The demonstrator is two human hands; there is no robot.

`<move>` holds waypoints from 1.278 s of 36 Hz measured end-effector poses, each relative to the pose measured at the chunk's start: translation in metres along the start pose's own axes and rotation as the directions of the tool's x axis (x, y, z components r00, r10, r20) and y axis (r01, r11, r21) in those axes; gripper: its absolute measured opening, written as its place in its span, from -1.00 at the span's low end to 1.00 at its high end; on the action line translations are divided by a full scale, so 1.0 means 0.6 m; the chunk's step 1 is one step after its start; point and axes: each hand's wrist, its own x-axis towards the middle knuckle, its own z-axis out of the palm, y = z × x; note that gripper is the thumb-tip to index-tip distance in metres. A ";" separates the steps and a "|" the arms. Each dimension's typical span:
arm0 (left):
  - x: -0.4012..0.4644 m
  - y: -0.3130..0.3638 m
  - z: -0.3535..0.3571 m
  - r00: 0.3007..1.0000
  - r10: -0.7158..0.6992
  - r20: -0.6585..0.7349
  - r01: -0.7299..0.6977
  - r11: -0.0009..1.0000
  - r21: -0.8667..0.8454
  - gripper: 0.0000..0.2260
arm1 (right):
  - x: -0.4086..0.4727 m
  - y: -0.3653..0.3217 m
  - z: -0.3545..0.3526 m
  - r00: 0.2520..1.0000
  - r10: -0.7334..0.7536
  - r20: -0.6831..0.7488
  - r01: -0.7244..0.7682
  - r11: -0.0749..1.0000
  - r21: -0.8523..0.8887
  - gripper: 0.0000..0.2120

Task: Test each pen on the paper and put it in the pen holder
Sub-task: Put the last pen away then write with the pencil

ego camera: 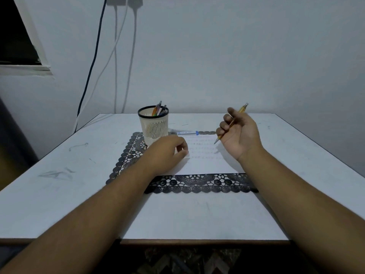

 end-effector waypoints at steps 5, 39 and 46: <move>0.004 0.025 0.010 0.999 0.022 -0.036 -0.029 0.980 -0.195 -0.97 | -0.013 0.001 0.002 0.992 0.060 0.108 -0.074 0.989 0.128 -0.60; 0.003 0.041 0.021 0.991 -0.136 -0.009 0.114 0.861 -0.496 -0.91 | -0.035 0.030 0.018 0.928 0.185 0.324 -0.202 0.979 0.020 -0.56; 0.005 0.036 0.022 0.990 -0.138 0.023 0.129 0.841 -0.526 -0.86 | -0.034 0.030 0.016 0.927 0.183 0.327 -0.197 0.980 0.012 -0.57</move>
